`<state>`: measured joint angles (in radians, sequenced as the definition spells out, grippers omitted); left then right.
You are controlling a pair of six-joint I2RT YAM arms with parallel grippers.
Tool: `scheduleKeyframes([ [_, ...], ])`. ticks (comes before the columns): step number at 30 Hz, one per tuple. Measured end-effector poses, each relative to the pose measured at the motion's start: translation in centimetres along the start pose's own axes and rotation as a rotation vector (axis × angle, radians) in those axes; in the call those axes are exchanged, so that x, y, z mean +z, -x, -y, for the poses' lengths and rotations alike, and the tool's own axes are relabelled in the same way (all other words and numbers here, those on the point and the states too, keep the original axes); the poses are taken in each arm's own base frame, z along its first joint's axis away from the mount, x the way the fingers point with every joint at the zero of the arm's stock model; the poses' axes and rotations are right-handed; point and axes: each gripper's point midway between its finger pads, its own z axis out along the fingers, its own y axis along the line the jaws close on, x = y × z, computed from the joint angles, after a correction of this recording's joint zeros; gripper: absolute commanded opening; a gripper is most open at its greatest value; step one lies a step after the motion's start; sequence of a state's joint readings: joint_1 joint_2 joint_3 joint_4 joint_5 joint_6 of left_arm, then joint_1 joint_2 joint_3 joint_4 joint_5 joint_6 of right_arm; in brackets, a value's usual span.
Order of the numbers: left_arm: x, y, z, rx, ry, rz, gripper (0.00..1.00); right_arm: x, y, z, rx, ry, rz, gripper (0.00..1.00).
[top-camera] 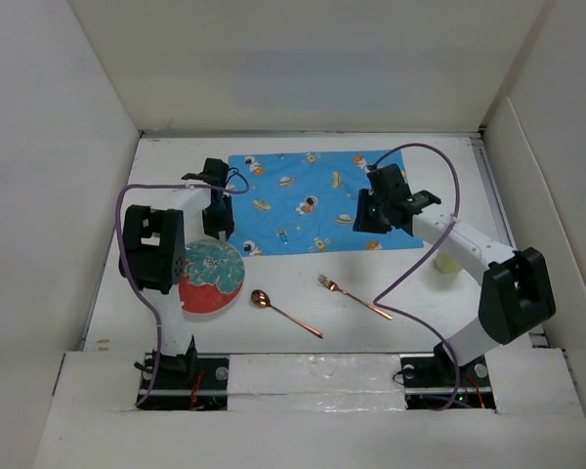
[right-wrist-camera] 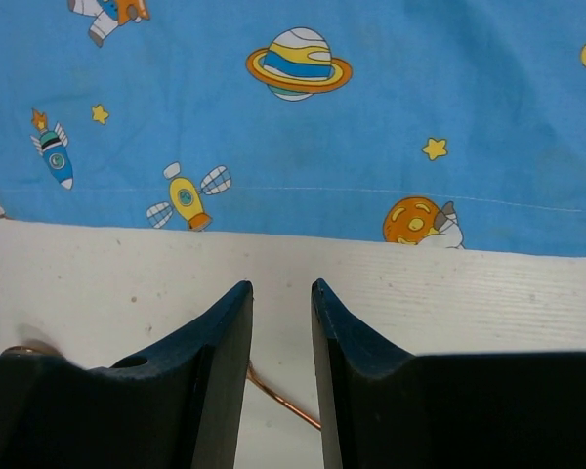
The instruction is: Set the dinner table for one person
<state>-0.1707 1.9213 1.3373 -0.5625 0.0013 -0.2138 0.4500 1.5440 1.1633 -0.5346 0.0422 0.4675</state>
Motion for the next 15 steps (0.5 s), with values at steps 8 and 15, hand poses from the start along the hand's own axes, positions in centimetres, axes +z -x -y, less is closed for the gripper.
scheduleKeyframes([
  [8, 0.3, -0.4, -1.4, 0.011, 0.098, 0.007, 0.00, -0.3, 0.7, -1.2, -0.007, 0.039, 0.020, 0.36],
  [15, -0.4, -0.8, -2.5, 0.003, 0.143, 0.028, 0.00, -0.5, 0.4, -2.4, -0.019, 0.086, 0.009, 0.37],
])
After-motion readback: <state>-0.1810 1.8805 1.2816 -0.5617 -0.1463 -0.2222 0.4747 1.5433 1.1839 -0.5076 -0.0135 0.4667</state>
